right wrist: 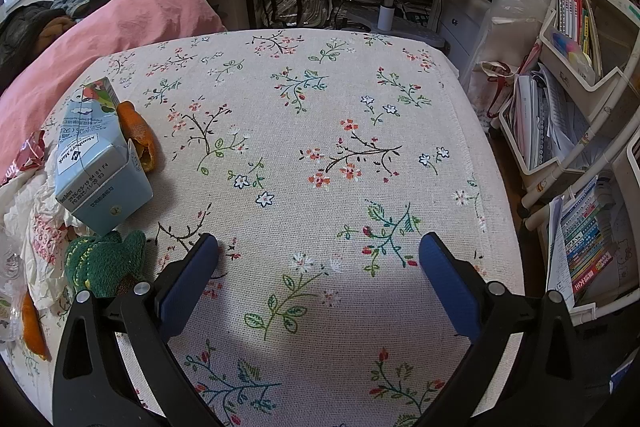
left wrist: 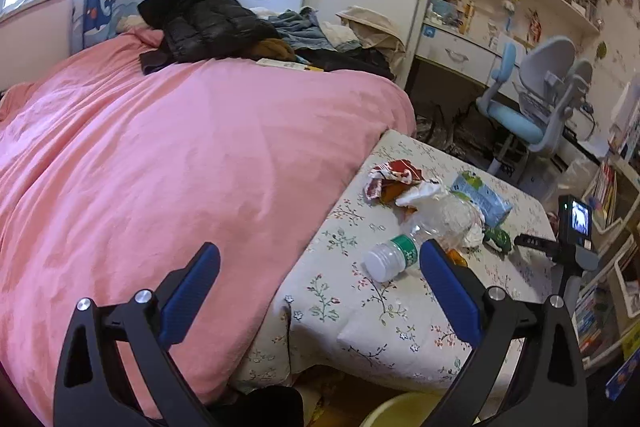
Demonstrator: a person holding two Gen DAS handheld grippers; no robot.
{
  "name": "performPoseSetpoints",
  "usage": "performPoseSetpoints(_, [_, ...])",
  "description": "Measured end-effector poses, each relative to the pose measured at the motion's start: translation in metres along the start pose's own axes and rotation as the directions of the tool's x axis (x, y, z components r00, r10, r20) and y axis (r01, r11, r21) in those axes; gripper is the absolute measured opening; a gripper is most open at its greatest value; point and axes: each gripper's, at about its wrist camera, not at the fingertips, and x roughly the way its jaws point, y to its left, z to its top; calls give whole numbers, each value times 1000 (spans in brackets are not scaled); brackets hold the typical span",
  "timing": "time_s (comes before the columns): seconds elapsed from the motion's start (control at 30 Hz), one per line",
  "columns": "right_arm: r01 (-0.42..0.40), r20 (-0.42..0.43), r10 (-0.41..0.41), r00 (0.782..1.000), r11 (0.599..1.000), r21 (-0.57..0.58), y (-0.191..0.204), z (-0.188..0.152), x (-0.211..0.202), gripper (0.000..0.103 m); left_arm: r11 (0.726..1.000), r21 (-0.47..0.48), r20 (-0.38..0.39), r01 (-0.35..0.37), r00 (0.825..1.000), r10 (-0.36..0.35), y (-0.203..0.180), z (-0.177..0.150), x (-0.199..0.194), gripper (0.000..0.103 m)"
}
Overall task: Collect trash
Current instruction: 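Move the left tool toward the clear plastic bottle on the table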
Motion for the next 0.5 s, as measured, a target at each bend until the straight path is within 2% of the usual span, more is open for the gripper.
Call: performPoseSetpoints(0.5, [0,0,0,1000,1000,0,0,0,0,96,995,95,-43,9,999,-5,-36,-5,9,95])
